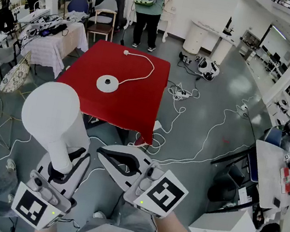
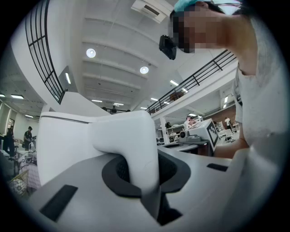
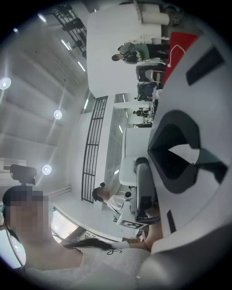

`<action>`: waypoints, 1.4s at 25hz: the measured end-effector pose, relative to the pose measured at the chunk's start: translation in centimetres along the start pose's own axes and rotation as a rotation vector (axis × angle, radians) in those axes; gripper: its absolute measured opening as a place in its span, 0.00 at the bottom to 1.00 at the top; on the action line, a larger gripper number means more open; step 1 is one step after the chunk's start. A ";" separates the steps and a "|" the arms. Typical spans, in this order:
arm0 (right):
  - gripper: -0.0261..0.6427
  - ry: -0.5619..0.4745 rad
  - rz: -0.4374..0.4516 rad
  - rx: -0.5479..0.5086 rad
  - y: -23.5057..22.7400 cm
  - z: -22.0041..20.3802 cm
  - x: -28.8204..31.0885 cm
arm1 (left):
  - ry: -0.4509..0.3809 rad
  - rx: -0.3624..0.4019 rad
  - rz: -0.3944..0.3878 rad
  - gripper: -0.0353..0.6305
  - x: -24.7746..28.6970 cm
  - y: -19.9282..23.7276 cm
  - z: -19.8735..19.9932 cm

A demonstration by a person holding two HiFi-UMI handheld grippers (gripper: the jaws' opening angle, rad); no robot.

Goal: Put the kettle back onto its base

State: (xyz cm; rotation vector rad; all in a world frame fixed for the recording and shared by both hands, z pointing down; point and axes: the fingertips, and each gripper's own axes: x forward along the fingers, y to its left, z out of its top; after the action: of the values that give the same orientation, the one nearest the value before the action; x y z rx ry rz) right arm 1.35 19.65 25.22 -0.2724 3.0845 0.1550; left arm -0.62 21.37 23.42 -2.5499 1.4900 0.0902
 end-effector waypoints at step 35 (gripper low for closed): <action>0.05 -0.024 0.083 0.033 -11.1 -2.0 0.9 | -0.023 0.000 0.081 0.13 9.2 5.1 -2.5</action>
State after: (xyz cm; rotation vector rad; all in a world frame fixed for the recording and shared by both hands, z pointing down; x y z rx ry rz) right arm 2.33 8.37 26.10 -0.1409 3.0724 0.1088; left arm -0.57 10.58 23.85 -2.4792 1.5846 0.1306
